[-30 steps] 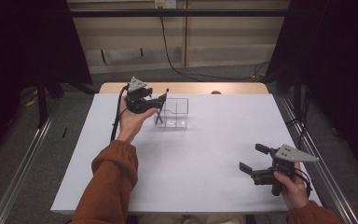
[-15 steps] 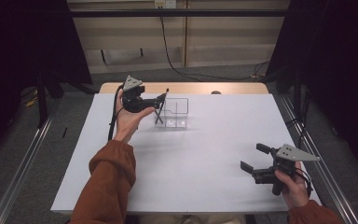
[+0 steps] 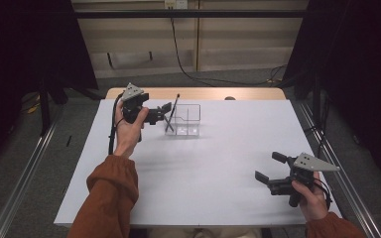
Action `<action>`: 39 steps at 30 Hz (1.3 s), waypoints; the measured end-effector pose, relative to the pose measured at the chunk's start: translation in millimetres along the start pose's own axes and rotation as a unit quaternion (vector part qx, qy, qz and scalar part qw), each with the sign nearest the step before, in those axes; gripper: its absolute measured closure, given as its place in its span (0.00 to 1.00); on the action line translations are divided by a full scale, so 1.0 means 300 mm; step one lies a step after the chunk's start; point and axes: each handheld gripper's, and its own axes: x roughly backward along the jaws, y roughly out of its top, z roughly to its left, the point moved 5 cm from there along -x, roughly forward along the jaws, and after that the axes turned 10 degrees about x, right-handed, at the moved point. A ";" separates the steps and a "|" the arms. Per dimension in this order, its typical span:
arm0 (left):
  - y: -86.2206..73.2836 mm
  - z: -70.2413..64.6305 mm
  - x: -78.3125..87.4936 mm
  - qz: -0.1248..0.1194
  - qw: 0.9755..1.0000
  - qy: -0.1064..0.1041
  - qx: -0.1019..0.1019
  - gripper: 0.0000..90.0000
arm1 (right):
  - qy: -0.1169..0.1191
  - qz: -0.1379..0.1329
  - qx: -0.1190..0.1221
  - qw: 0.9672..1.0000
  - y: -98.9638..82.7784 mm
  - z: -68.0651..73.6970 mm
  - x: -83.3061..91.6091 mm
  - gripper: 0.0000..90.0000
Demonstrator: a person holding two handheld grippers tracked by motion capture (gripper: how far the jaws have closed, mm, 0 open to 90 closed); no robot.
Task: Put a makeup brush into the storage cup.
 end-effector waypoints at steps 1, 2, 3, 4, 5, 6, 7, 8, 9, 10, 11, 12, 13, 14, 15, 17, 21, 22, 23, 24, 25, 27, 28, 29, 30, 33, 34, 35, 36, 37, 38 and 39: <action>-0.003 0.001 0.007 0.000 1.000 0.005 -0.002 0.03 | 0.000 0.000 0.001 1.000 0.001 0.001 0.000 0.00; -0.005 0.003 0.012 0.000 1.000 0.005 -0.006 0.03 | 0.000 0.000 0.002 1.000 0.001 0.002 0.001 0.00; -0.007 0.003 0.015 0.000 1.000 0.005 -0.006 0.03 | 0.000 0.000 0.002 1.000 0.002 0.003 0.001 0.00; -0.009 0.003 0.020 0.000 1.000 0.004 -0.006 0.03 | 0.000 0.000 0.002 1.000 0.002 0.003 0.001 0.00; -0.010 0.003 0.028 -0.002 1.000 0.007 -0.010 0.03 | -0.001 0.000 0.002 1.000 0.002 0.004 0.002 0.00; -0.010 0.001 0.032 -0.007 1.000 0.005 -0.006 0.03 | -0.002 0.000 0.002 1.000 0.004 0.006 0.002 0.00; -0.012 0.000 0.040 -0.008 1.000 0.004 -0.001 0.03 | -0.001 -0.001 0.002 1.000 0.005 0.007 0.002 0.00; -0.014 -0.003 0.048 -0.008 1.000 0.007 -0.002 0.04 | -0.002 -0.001 0.002 1.000 0.006 0.008 0.003 0.00; -0.016 -0.004 0.053 -0.008 1.000 0.008 -0.008 0.04 | -0.003 -0.001 0.002 1.000 0.007 0.009 0.003 0.00; -0.018 -0.006 0.059 -0.008 1.000 0.009 -0.010 0.04 | -0.003 -0.001 0.003 1.000 0.007 0.009 0.002 0.00; -0.020 -0.006 0.067 -0.008 1.000 0.008 -0.004 0.03 | -0.003 -0.001 0.002 1.000 0.007 0.010 0.002 0.00; -0.022 -0.005 0.072 -0.007 1.000 0.007 0.000 0.04 | -0.004 0.000 0.003 1.000 0.007 0.010 0.001 0.00; -0.025 -0.004 0.079 -0.007 1.000 0.007 0.001 0.03 | -0.004 -0.001 0.003 1.000 0.007 0.009 0.001 0.00; -0.029 -0.004 0.088 -0.008 1.000 0.009 0.001 0.03 | -0.004 0.000 0.003 1.000 0.007 0.010 0.001 0.00; -0.032 -0.005 0.095 -0.007 1.000 0.009 0.004 0.03 | -0.005 0.000 0.003 1.000 0.007 0.010 0.003 0.00; -0.037 -0.011 0.110 -0.008 1.000 0.008 0.006 0.03 | -0.005 -0.001 0.003 1.000 0.007 0.010 0.004 0.00; -0.046 -0.029 0.132 -0.007 1.000 0.006 -0.005 0.03 | -0.004 -0.001 0.005 1.000 0.008 0.011 0.003 0.00; -0.046 -0.030 0.139 -0.010 1.000 0.005 -0.005 0.03 | -0.004 -0.001 0.005 1.000 0.008 0.011 0.003 0.00; -0.048 -0.032 0.145 -0.012 1.000 0.006 -0.005 0.03 | -0.004 -0.002 0.005 1.000 0.009 0.011 0.003 0.00; -0.053 -0.031 0.150 -0.012 1.000 0.005 -0.007 0.03 | -0.004 -0.002 0.005 1.000 0.010 0.011 0.003 0.00; -0.061 -0.031 0.155 -0.011 1.000 0.004 -0.006 0.03 | -0.004 -0.003 0.005 1.000 0.010 0.012 0.004 0.00; -0.077 -0.022 0.163 -0.011 1.000 0.007 -0.013 0.03 | -0.003 -0.002 0.006 1.000 0.011 0.013 0.003 0.00; -0.084 -0.020 0.168 -0.012 1.000 0.008 -0.012 0.03 | -0.003 -0.002 0.006 1.000 0.011 0.014 0.003 0.00; -0.090 -0.019 0.173 -0.013 1.000 0.007 -0.011 0.03 | -0.002 -0.002 0.006 1.000 0.011 0.014 0.003 0.00; -0.095 -0.020 0.178 -0.012 1.000 0.005 -0.006 0.03 | -0.003 -0.001 0.006 1.000 0.010 0.014 0.002 0.00; -0.100 -0.022 0.195 -0.018 1.000 0.004 -0.011 0.03 | -0.003 -0.001 0.006 1.000 0.011 0.014 0.002 0.00; -0.102 -0.023 0.201 -0.018 1.000 0.005 -0.012 0.03 | -0.003 -0.001 0.006 1.000 0.011 0.014 0.003 0.00; -0.103 -0.023 0.207 -0.019 1.000 0.004 -0.014 0.03 | -0.004 -0.001 0.006 1.000 0.011 0.013 0.003 0.00; -0.106 -0.023 0.212 -0.018 1.000 0.004 -0.012 0.03 | -0.004 -0.002 0.006 1.000 0.011 0.014 0.003 0.00; -0.109 -0.024 0.217 -0.018 1.000 0.002 -0.010 0.03 | -0.004 -0.001 0.007 1.000 0.011 0.014 0.003 0.00; -0.112 -0.023 0.223 -0.019 1.000 0.002 -0.008 0.03 | -0.004 -0.001 0.007 1.000 0.011 0.014 0.003 0.00; -0.116 -0.021 0.229 -0.019 1.000 0.002 -0.008 0.03 | -0.004 -0.001 0.007 1.000 0.011 0.014 0.003 0.00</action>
